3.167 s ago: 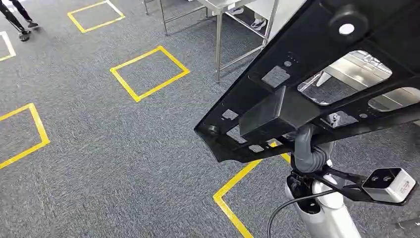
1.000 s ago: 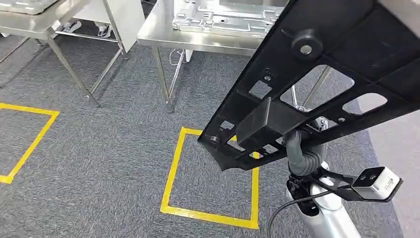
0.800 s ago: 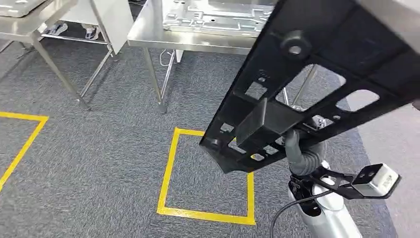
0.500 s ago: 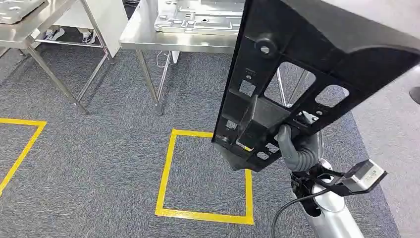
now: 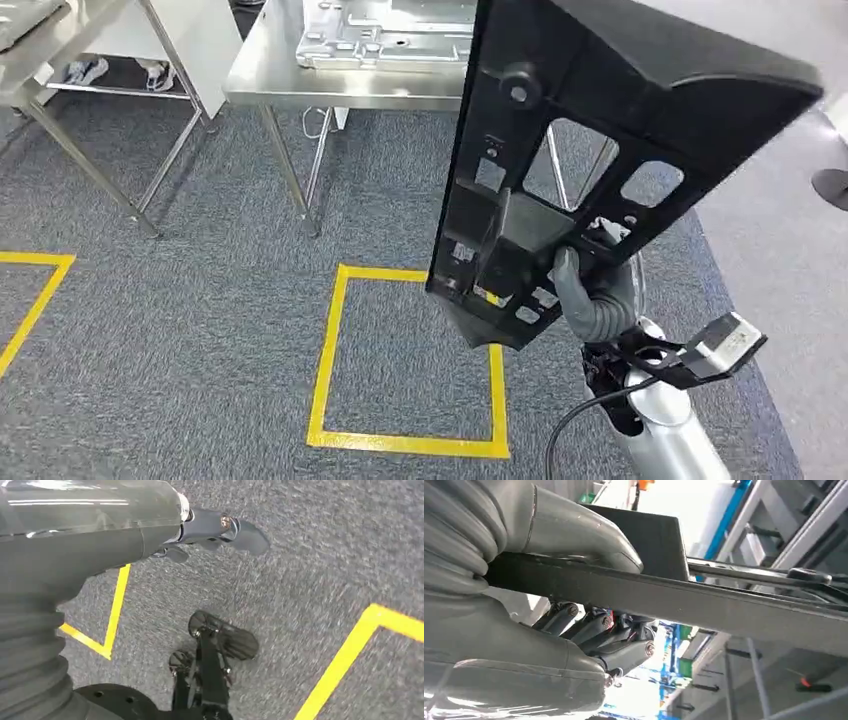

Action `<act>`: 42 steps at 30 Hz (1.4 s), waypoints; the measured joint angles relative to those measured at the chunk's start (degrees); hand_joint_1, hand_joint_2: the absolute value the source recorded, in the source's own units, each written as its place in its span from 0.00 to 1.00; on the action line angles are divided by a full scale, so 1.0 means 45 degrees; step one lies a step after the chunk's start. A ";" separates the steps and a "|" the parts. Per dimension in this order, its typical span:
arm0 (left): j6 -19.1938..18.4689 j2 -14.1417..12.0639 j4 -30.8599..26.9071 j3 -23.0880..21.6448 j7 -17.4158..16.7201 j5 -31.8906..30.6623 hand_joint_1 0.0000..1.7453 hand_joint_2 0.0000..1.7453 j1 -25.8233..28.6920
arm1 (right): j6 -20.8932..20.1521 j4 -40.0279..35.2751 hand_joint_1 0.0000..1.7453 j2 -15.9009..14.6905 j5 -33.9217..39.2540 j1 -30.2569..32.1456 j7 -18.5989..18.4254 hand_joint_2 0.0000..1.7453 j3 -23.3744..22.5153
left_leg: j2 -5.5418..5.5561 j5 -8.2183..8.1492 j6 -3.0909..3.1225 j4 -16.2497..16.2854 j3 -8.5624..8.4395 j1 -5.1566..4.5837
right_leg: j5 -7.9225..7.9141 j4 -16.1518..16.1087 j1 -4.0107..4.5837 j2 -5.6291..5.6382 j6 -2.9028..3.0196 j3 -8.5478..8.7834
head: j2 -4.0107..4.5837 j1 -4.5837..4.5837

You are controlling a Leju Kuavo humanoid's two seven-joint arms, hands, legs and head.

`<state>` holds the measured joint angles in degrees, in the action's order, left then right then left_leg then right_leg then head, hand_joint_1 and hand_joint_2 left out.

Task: Take the parts from the cabinet and place them on the table.

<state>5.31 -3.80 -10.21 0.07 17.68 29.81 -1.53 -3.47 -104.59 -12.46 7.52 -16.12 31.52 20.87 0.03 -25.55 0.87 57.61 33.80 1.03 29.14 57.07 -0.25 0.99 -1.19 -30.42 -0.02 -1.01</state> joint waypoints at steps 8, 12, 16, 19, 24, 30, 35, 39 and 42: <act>0.0015 0.0015 0.0000 0.0000 -0.0029 -0.0044 0.00 1.00 0.0040 | 0.0199 0.0175 1.00 -0.0199 -0.0195 -0.0094 -0.0296 1.00 0.0117 | 0.0003 -0.0413 0.0119 -0.0065 -0.0571 -0.0014 | -0.0035 0.2779 -0.0169 -0.0148 -0.0218 -0.2072 | 0.0005 -0.0053; 0.0015 0.0015 0.0000 0.0000 -0.0029 -0.0083 0.00 1.00 0.0006 | 0.0253 0.0224 1.00 -0.0262 -0.0195 -0.0283 -0.0325 1.00 0.0131 | 0.0008 -0.0692 -0.0158 -0.0014 -0.0718 -0.0080 | -0.0936 0.0287 -0.0044 -0.0246 -0.0008 -0.1105 | 0.0000 -0.0005; -0.0010 0.0019 0.0000 -0.0005 -0.0029 -0.0136 0.00 1.00 -0.0021 | 0.0320 0.0263 1.00 -0.0340 -0.0161 -0.0319 -0.0349 1.00 0.0112 | -0.0043 -0.0932 -0.0423 0.0066 -0.0864 -0.0033 | -0.0847 0.0085 -0.0115 -0.0177 0.0295 -0.0888 | 0.0005 0.0029; -0.0010 0.0000 0.0000 -0.0005 -0.0029 -0.0199 0.00 1.00 -0.0030 | 0.0320 0.0296 1.00 -0.0345 -0.0112 -0.0395 -0.0345 1.00 0.0117 | -0.0031 -0.2030 -0.0490 0.2709 0.0548 -0.0036 | -0.0686 0.0063 -0.0083 -0.0193 0.0488 -0.0712 | 0.0005 0.0156; -0.0010 0.0000 0.0000 -0.0005 -0.0044 -0.0223 0.00 1.00 0.0025 | 0.0252 0.0462 1.00 -0.0345 -0.0073 -0.0356 -0.0301 1.00 0.0136 | -0.0031 -0.0375 -0.0385 0.1977 0.0895 -0.0044 | -0.0308 0.0066 -0.0009 -0.0090 0.0471 -0.0185 | 0.0005 0.0175; -0.0044 -0.0015 0.0000 -0.0010 -0.0015 -0.0272 0.00 1.00 -0.0053 | 0.0087 0.0495 1.00 -0.0359 0.0199 -0.0443 -0.0238 1.00 0.0121 | -0.0002 -0.0044 0.0016 0.0162 0.0152 -0.0157 | -0.0039 0.0044 0.0059 -0.0080 0.0082 -0.0061 | 0.0005 0.0150; -0.0058 -0.0010 -0.0005 -0.0010 -0.0010 -0.0321 0.00 1.00 -0.0036 | 0.0014 0.0413 1.00 -0.0539 0.0344 -0.0171 0.0044 1.00 -0.0010 | -0.0038 -0.0207 0.0254 -0.0042 -0.0242 -0.0072 | 0.1433 0.3642 -0.0061 -0.0131 -0.0166 -0.1971 | 0.0005 0.0136; -0.0058 -0.0010 -0.0005 -0.0010 -0.0039 -0.0345 0.00 1.00 0.0058 | 0.0014 0.0155 1.00 -0.0583 0.0262 0.0227 0.0292 1.00 -0.0010 | 0.0017 -0.0575 0.0135 -0.0018 -0.0714 -0.0061 | -0.0298 0.2355 -0.0186 -0.0168 -0.0202 -0.1947 | 0.0005 0.0131; -0.0058 -0.0015 -0.0005 -0.0010 -0.0048 -0.0345 0.00 1.00 0.0004 | 0.0024 -0.0082 1.00 -0.0578 0.0247 0.0069 0.0151 1.00 0.0010 | 0.0018 -0.0878 -0.0093 0.0062 -0.0914 -0.0137 | -0.0919 0.0315 -0.0089 -0.0241 -0.0084 -0.1121 | 0.0005 0.0146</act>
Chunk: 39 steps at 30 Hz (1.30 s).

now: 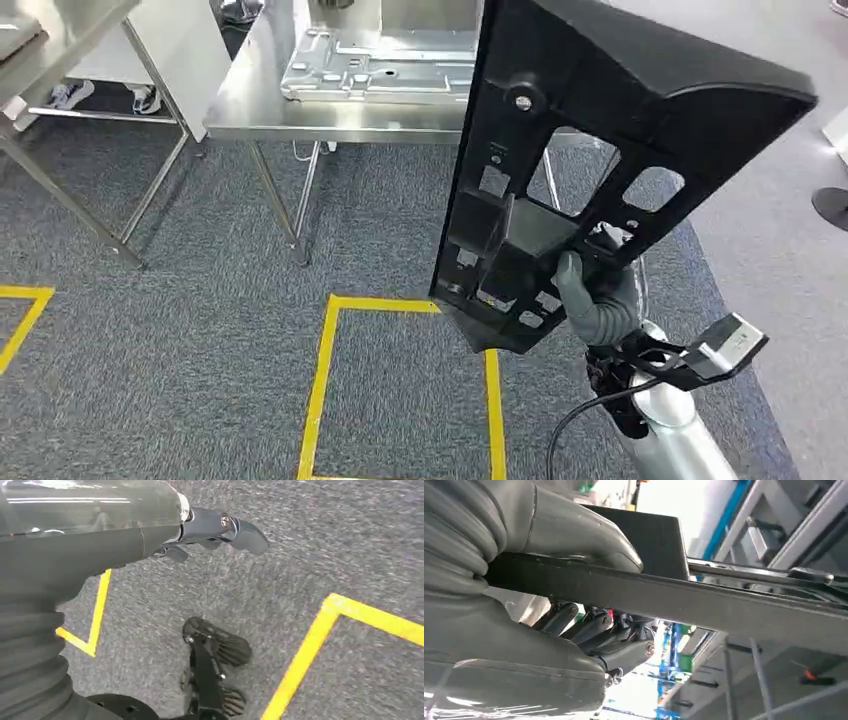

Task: Take the parts from the cabinet and place them on the table.

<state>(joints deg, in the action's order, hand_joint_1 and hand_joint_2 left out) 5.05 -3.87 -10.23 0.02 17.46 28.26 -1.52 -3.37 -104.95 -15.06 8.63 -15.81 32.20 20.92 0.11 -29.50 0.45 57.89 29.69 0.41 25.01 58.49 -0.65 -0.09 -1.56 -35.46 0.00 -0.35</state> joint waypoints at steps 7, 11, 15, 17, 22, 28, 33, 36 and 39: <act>-0.0097 -0.0117 -0.0005 -0.0010 0.0126 -0.0136 0.00 1.00 -0.0015 | 0.0088 -0.0564 1.00 -0.0397 0.1230 -0.0539 -0.0841 1.00 -0.0151 | -0.0044 -0.1188 -0.0336 0.2050 0.0913 0.0065 | 0.0288 -0.0141 -0.0018 0.0048 0.0593 0.0403 | 0.0000 0.0121; -0.0136 -0.0151 0.0000 -0.0010 0.0141 -0.0141 0.00 1.00 0.0132 | 0.0078 -0.0661 1.00 -0.0849 0.1801 -0.0554 -0.0856 1.00 -0.0349 | -0.0043 -0.0829 -0.0288 0.3601 0.2308 0.0062 | 0.0602 -0.0138 0.0097 0.0110 0.0647 0.0786 | 0.0000 0.0132; -0.0112 -0.0219 0.0010 -0.0015 0.0175 -0.0136 0.00 1.00 0.0179 | 0.0078 -0.0685 1.00 -0.1030 0.1885 -0.0653 -0.0802 1.00 -0.0355 | -0.0017 0.0995 0.0089 0.0496 0.1196 -0.0112 | 0.0975 -0.0147 0.0231 0.0153 0.0510 0.1219 | 0.0000 0.0034; -0.0029 -0.0223 0.0010 -0.0015 0.0194 -0.0107 0.00 1.00 0.0095 | 0.0102 -0.0676 1.00 -0.1078 0.1875 -0.0624 -0.0739 1.00 -0.0331 | -0.0011 0.0831 0.0122 0.0221 0.1076 -0.0153 | 0.0986 -0.0200 0.0139 0.0187 0.0373 0.1170 | 0.0000 0.0014; 0.0015 -0.0199 0.0005 -0.0010 0.0146 -0.0015 0.00 1.00 0.0071 | 0.0093 -0.0671 1.00 -0.1083 0.1778 -0.0668 -0.0496 1.00 -0.0277 | -0.0027 0.0797 0.0329 -0.0266 0.0545 0.0031 | 0.1743 0.1224 0.0090 0.0111 0.0071 0.0611 | 0.0000 0.0000; 0.0000 -0.0175 0.0005 -0.0010 0.0141 0.0005 0.00 1.00 0.0073 | 0.0098 -0.0452 1.00 -0.1078 0.1584 -0.0650 -0.0457 1.00 -0.0029 | 0.0032 0.0297 0.0224 -0.0253 -0.0038 0.0067 | 0.0267 0.1632 -0.0125 0.0067 -0.0124 -0.0725 | 0.0000 0.0000; -0.0024 -0.0180 0.0005 -0.0005 0.0146 0.0000 0.00 1.00 -0.0003 | 0.0093 -0.0292 1.00 -0.1010 0.1442 -0.0602 -0.0375 1.00 0.0165 | 0.0042 -0.0092 -0.0161 -0.0279 -0.0227 0.0018 | -0.0049 0.0026 -0.0002 0.0051 0.0220 -0.0073 | -0.0005 0.0044; -0.0038 -0.0185 0.0000 -0.0010 0.0131 -0.0005 0.00 1.00 -0.0026 | 0.0078 -0.0268 1.00 -0.0899 0.1370 -0.0634 -0.0375 1.00 0.0233 | 0.0020 -0.0429 -0.0365 0.0231 -0.0205 0.0072 | 0.0039 -0.0123 -0.0062 0.0072 0.0512 0.0193 | 0.0000 0.0117; -0.0024 -0.0185 0.0000 -0.0010 0.0097 -0.0005 0.00 1.00 -0.0027 | 0.0063 -0.0175 1.00 -0.0796 0.1336 -0.0645 -0.0379 1.00 0.0267 | 0.0022 -0.1627 -0.0434 0.3253 0.1604 0.0071 | 0.0202 -0.0116 0.0018 0.0048 0.0654 0.0311 | 0.0000 0.0150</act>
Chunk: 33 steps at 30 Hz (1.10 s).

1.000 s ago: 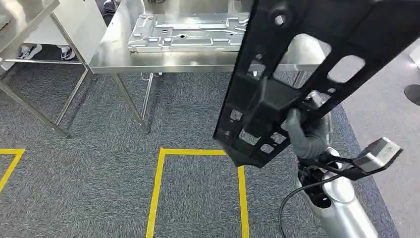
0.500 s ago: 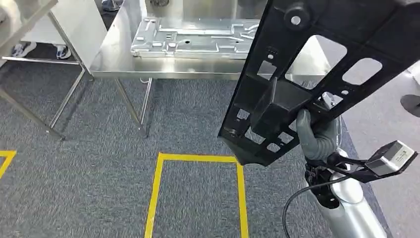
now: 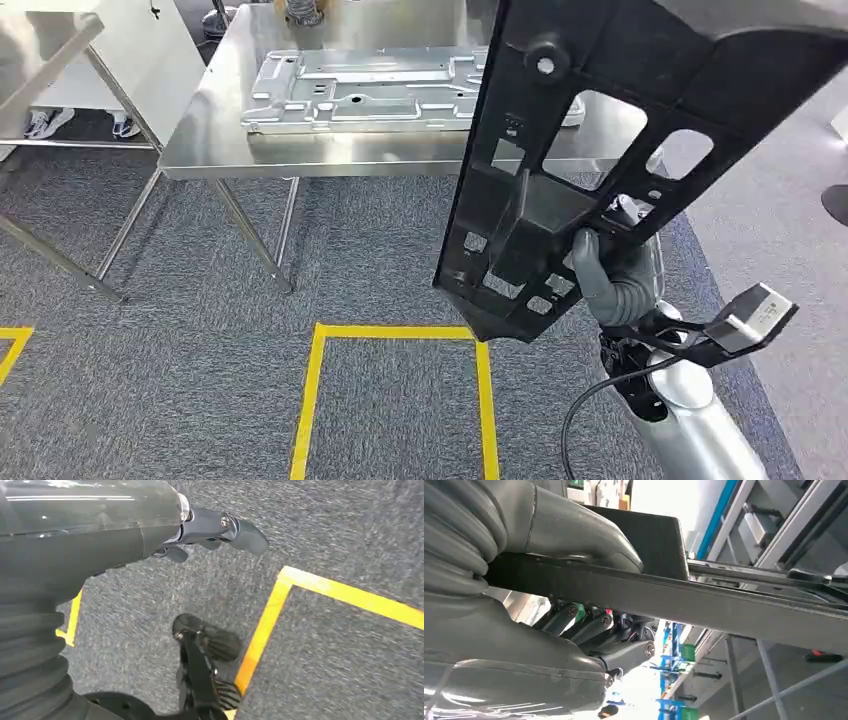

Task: Take the parts from the cabinet and place them on the table.

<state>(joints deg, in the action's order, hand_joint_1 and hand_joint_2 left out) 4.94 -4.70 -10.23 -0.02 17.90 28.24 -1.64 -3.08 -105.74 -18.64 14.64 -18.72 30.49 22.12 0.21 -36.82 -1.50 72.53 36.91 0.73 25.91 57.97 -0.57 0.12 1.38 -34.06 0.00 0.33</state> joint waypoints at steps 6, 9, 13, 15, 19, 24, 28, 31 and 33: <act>0.0044 -0.0020 0.0005 0.0005 -0.0121 -0.0015 0.00 1.00 0.0061 | -0.0680 0.0282 1.00 0.0160 0.0350 -0.0155 -0.0248 1.00 0.0044 | 0.0012 0.2626 0.0597 -0.2898 -0.0546 -0.0202 | 0.0470 -0.0043 0.0168 0.0070 0.0004 0.0640 | 0.0000 -0.0018; 0.0072 0.0005 0.0005 0.0000 -0.0136 -0.0039 0.00 1.00 0.0001 | -0.0719 0.0398 1.00 0.0306 0.0136 -0.0170 -0.0238 1.00 0.0048 | 0.0005 0.2479 0.0645 -0.3154 -0.0628 -0.0299 | 0.0534 -0.0063 0.0159 0.0074 -0.0220 0.0631 | 0.0000 -0.0068; 0.0068 0.0044 0.0000 0.0000 -0.0146 -0.0112 0.00 1.00 0.0000 | -0.0685 0.0403 1.00 0.0554 -0.0272 -0.0114 -0.0194 1.00 0.0034 | -0.0032 0.2520 0.0803 -0.3648 -0.1098 -0.0099 | 0.1095 0.0866 0.0155 0.0056 -0.0481 0.0347 | -0.0005 -0.0126; 0.0063 0.0058 0.0000 0.0000 -0.0155 -0.0136 0.00 1.00 -0.0018 | -0.0680 0.0418 1.00 0.0631 -0.0515 -0.0009 -0.0233 1.00 0.0034 | -0.0023 0.2429 0.0846 -0.3650 -0.1168 -0.0094 | 0.1902 0.2984 0.0045 0.0050 -0.0610 -0.0895 | -0.0005 -0.0126; 0.0063 0.0107 0.0000 0.0000 -0.0189 -0.0146 0.00 1.00 -0.0004 | -0.0787 0.0437 1.00 0.0801 -0.0792 0.0154 -0.0291 1.00 0.0029 | 0.0015 0.2141 0.0735 -0.3611 -0.1499 -0.0049 | 0.0636 0.2469 -0.0148 0.0025 -0.0794 -0.1220 | 0.0000 -0.0126; 0.0029 0.0112 0.0000 0.0000 -0.0185 -0.0185 0.00 1.00 -0.0067 | -0.0806 0.0432 1.00 0.0879 -0.0957 0.0147 -0.0423 1.00 -0.0106 | 0.0027 0.1701 0.0357 -0.3492 -0.1657 -0.0111 | -0.0158 0.0099 -0.0090 -0.0033 -0.0516 -0.0218 | 0.0000 -0.0097; 0.0005 0.0102 0.0000 -0.0005 -0.0170 -0.0228 0.00 1.00 -0.0097 | -0.0869 0.0418 1.00 0.0889 -0.0908 0.0106 -0.0452 1.00 -0.0311 | -0.0006 0.1157 0.0104 -0.2658 -0.1498 -0.0014 | -0.0036 -0.0079 -0.0131 -0.0022 -0.0141 0.0079 | 0.0000 -0.0010; 0.0005 0.0107 0.0000 -0.0005 -0.0170 -0.0253 0.00 1.00 -0.0092 | -0.0894 0.0427 1.00 0.0898 -0.0879 0.0132 -0.0457 1.00 -0.0379 | -0.0006 0.0072 0.0012 0.0450 0.0356 -0.0008 | 0.0158 -0.0075 -0.0080 -0.0020 -0.0057 0.0258 | 0.0000 -0.0010; 0.0005 0.0117 0.0000 -0.0005 -0.0175 -0.0262 0.00 1.00 -0.0039 | -0.0899 0.0432 1.00 0.0903 -0.0874 0.0163 -0.0457 1.00 -0.0384 | -0.0005 0.0704 0.0058 0.0438 0.0728 -0.0008 | 0.0314 -0.0074 -0.0049 0.0028 -0.0063 0.0464 | 0.0000 -0.0019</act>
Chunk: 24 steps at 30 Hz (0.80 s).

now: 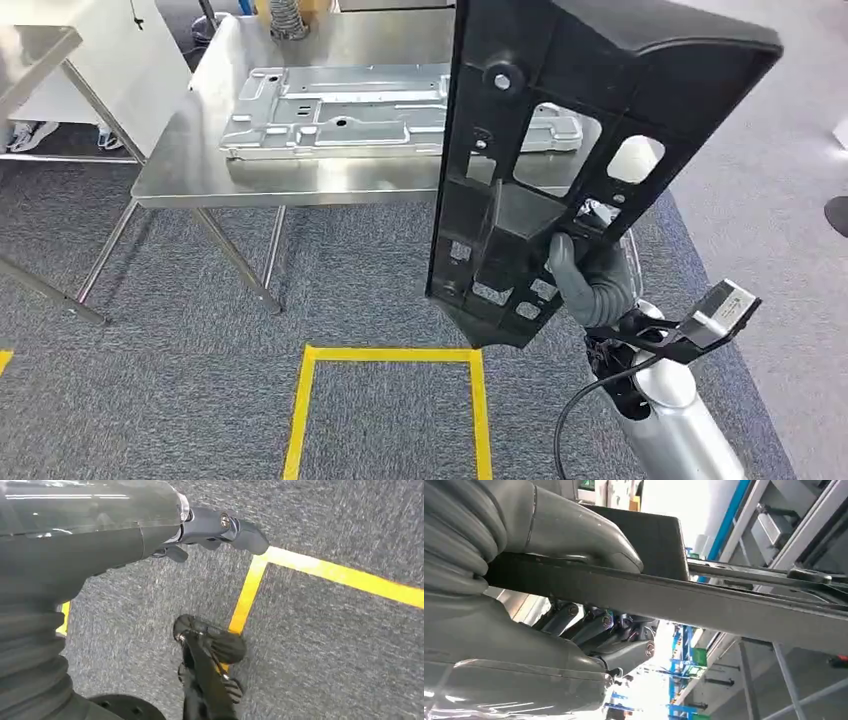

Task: Take the parts from the cabinet and place them on the table.

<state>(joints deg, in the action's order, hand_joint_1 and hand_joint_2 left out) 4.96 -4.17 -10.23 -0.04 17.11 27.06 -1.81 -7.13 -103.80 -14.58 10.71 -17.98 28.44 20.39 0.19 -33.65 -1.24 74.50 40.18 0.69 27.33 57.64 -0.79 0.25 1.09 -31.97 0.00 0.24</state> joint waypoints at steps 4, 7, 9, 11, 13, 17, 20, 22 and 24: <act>0.0024 -0.0015 0.0005 0.0005 -0.0010 0.0000 0.00 1.00 0.0045 | -0.0010 0.0024 1.00 0.0024 0.0005 -0.0046 0.0010 1.00 -0.0019 | 0.0023 0.1966 0.0258 -0.3398 -0.1227 -0.0136 | 0.0394 -0.0014 0.0087 0.0031 -0.0166 0.0490 | 0.0000 -0.0039; 0.0034 -0.0010 0.0000 0.0000 0.0000 0.0000 0.00 1.00 -0.0034 | -0.0063 0.0058 1.00 0.0029 0.0005 -0.0063 0.0005 1.00 -0.0024 | 0.0036 0.1864 0.0433 -0.3532 -0.1245 -0.0198 | 0.0457 -0.0084 0.0033 0.0045 -0.0361 0.0492 | -0.0005 -0.0019; 0.0034 0.0010 0.0000 0.0000 -0.0010 0.0000 0.00 1.00 -0.0022 | -0.0121 0.0073 1.00 0.0029 0.0005 -0.0104 0.0014 1.00 -0.0039 | 0.0027 0.1913 0.0555 -0.3809 -0.1489 -0.0037 | 0.0590 -0.0052 0.0028 0.0043 -0.0520 0.0614 | -0.0005 -0.0030; 0.0044 0.0010 0.0000 0.0005 -0.0010 0.0000 0.00 1.00 -0.0023 | -0.0199 0.0073 1.00 0.0024 0.0029 -0.0091 0.0160 1.00 -0.0092 | 0.0001 0.1837 0.0699 -0.3889 -0.1648 -0.0044 | 0.1244 0.1434 0.0042 0.0013 -0.0598 -0.0145 | -0.0005 -0.0092; 0.0053 0.0024 0.0000 0.0005 -0.0015 0.0000 0.00 1.00 -0.0008 | -0.0194 0.0053 1.00 0.0015 0.0015 0.0226 0.0350 1.00 -0.0165 | 0.0021 0.1704 0.0771 -0.3885 -0.1755 -0.0057 | 0.1891 0.3506 0.0010 0.0013 -0.0665 -0.1419 | 0.0000 -0.0088; 0.0058 0.0054 0.0000 0.0005 -0.0019 -0.0015 0.00 1.00 0.0114 | -0.0180 -0.0161 1.00 -0.0019 -0.0034 0.0654 0.0529 1.00 -0.0223 | 0.0066 0.1324 0.0699 -0.3853 -0.2219 -0.0057 | 0.0033 0.2004 0.0005 0.0006 -0.0634 -0.1420 | 0.0000 -0.0087; 0.0058 0.0073 0.0005 0.0000 -0.0010 -0.0088 0.00 1.00 0.0097 | -0.0189 -0.0296 1.00 -0.0058 0.0131 0.0597 0.0481 1.00 -0.0345 | 0.0067 0.1010 0.0480 -0.3776 -0.2380 -0.0125 | -0.0570 0.0057 0.0124 -0.0014 -0.0433 -0.0657 | 0.0000 -0.0053; 0.0034 0.0068 0.0005 0.0000 0.0005 -0.0141 0.00 1.00 0.0080 | -0.0228 -0.0394 1.00 -0.0200 0.0423 0.0569 0.0374 1.00 -0.0472 | 0.0056 0.0957 0.0380 -0.3881 -0.2395 -0.0086 | -0.0468 0.0157 0.0179 0.0018 -0.0275 -0.0694 | 0.0000 -0.0015; 0.0000 0.0078 0.0000 0.0000 0.0039 -0.0155 0.00 1.00 0.0053 | -0.0257 -0.0569 1.00 -0.0413 0.0758 0.0565 0.0330 1.00 -0.0661 | 0.0045 0.0822 0.0229 -0.3925 -0.2548 -0.0134 | -0.0444 -0.0021 0.0040 0.0028 -0.0167 -0.0515 | -0.0005 -0.0009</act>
<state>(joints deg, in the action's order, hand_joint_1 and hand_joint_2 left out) 4.96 -3.83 -10.23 -0.04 17.29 26.36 -1.57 -8.28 -106.36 -16.44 14.12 -15.44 29.92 17.42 0.39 -29.95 -0.21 56.84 28.72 0.09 25.33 57.54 -0.61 0.38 0.34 -34.29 -0.02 0.20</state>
